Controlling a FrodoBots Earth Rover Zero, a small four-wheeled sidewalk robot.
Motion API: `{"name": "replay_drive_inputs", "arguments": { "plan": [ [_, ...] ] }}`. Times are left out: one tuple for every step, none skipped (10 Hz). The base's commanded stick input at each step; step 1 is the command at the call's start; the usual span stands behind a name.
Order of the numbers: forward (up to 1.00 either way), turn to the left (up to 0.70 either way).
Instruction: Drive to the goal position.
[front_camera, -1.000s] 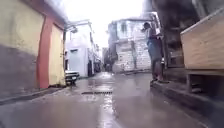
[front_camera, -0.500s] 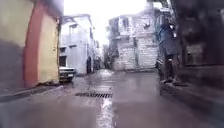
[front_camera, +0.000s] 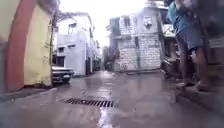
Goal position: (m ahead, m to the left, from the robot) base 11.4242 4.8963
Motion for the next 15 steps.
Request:
{"name": "replay_drive_inputs", "arguments": {
  "plan": [
    [0.99,0.0],
    [0.99,0.0],
    [0.99,0.0],
    [0.99,0.0],
    [0.99,0.0],
    [0.99,0.0],
    [0.99,0.0],
    [0.99,0.0],
    [0.99,0.0],
    [0.99,0.0],
    [0.99,0.0],
    [0.11,0.0],
    [0.08,0.0],
    [0.06,0.0],
    [0.03,0.0]
  ]
}}
